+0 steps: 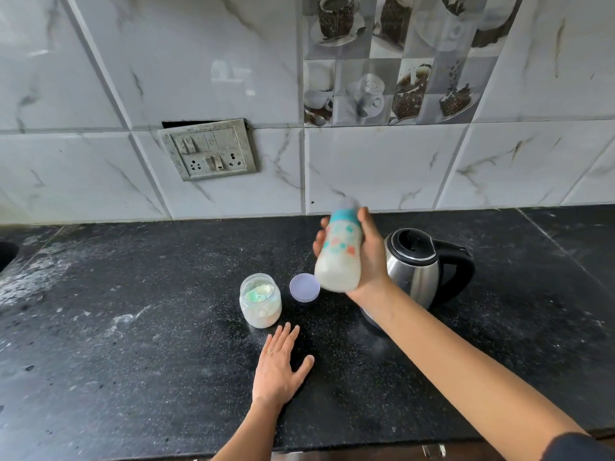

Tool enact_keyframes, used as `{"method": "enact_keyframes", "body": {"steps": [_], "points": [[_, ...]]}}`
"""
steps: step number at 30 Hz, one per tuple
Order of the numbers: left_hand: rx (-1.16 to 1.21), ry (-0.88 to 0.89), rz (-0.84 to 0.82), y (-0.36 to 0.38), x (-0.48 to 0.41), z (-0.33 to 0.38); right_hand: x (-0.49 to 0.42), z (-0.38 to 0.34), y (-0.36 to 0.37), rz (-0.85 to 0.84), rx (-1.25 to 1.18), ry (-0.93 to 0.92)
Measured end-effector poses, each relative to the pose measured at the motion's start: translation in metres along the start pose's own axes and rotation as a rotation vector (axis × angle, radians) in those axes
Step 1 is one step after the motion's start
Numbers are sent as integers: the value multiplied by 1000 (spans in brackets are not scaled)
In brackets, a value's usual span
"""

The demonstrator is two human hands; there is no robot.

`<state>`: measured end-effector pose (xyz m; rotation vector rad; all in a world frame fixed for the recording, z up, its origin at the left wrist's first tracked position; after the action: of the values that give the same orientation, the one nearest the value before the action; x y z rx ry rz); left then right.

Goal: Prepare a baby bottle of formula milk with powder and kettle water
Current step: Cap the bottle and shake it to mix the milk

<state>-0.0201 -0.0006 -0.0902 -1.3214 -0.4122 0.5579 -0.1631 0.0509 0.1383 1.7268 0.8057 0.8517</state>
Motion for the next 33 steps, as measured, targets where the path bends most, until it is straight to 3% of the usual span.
{"method": "enact_keyframes", "body": {"steps": [2,6,11,15,19,23,27,31,33], "points": [[-8,-1,0,1,-1,0,5,5,-2,-11,133,35],[-9,-1,-1,1,0,0,0,-11,5,10,-147,-73],[-13,-1,-8,1,-1,0,9,6,2,-64,131,58],[-22,8,-8,2,-1,1,-1,-15,12,12,-184,-107],[-22,2,-9,1,-1,0,8,1,9,-5,-5,40],[-25,5,-12,2,0,1,5,-6,19,-35,-118,-19],[-18,5,-17,3,-1,0,11,0,31,-178,130,34],[-29,2,-16,3,-1,0,3,-11,34,-125,-152,-31],[-25,-3,-17,4,-1,0,8,-4,28,-134,-109,34]]}}
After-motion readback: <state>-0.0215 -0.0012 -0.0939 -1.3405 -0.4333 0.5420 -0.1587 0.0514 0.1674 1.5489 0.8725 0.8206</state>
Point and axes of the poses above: each hand's wrist, its own x-axis away from the middle knuckle, its own y-axis out of the palm, z = x × y, the point moved 5 cm from there along -x, towards the middle knuckle, and after that the axes turned 15 degrees about -x, right-handed, at the moved point
